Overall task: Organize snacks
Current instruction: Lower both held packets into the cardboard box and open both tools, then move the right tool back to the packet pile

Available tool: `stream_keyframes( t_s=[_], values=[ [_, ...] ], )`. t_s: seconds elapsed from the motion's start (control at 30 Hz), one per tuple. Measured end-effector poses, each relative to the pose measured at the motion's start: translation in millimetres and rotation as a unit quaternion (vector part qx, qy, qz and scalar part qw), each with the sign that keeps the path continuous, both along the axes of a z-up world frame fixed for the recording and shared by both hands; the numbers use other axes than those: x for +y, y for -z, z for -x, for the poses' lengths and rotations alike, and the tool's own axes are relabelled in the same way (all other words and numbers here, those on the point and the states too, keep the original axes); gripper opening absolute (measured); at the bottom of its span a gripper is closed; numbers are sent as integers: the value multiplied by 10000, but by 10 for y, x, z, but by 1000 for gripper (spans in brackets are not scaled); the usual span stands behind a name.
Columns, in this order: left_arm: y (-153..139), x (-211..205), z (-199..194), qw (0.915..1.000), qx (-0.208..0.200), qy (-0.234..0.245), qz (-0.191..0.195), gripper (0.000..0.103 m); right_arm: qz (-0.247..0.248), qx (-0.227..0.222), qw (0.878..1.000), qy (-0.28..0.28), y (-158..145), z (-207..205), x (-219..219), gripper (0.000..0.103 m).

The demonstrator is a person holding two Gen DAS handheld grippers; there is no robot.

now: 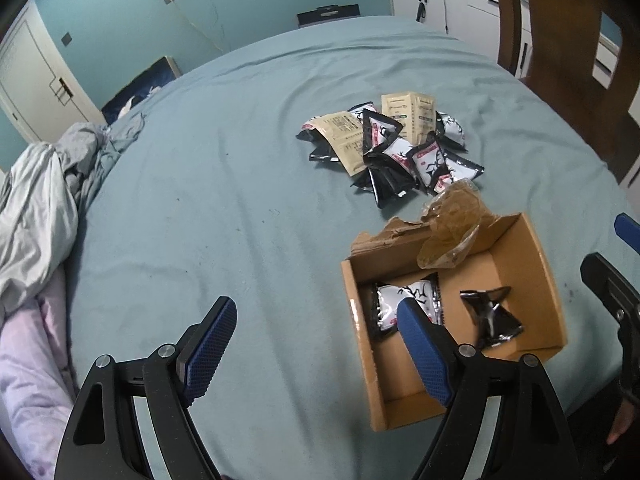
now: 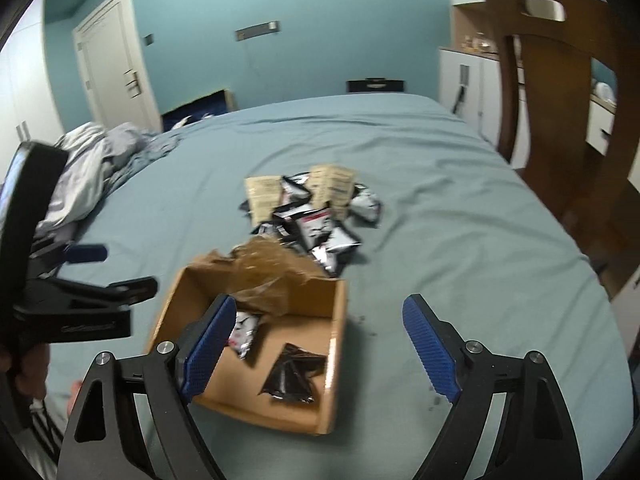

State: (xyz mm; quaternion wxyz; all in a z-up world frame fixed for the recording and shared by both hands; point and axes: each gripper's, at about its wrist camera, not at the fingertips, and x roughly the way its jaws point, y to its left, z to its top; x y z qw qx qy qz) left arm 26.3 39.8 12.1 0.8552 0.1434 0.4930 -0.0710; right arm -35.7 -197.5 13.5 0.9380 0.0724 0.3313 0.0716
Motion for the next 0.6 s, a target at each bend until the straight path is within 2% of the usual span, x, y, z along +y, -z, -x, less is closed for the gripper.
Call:
stream_keyframes(
  t_s=[0.33,0.43,0.6],
  values=[
    [-44,0,27,10000,-29,-23,35,84,5,45,9999,97,-53,-35,55,85],
    [-56,27,21,9999,-87,-59,7,84,165,-79,9998,41,-79,-64,51,85],
    [-45,49,-65,9998,12,-145,166,85,440,-126,9989,-127,-46,-174,112,85]
  ],
)
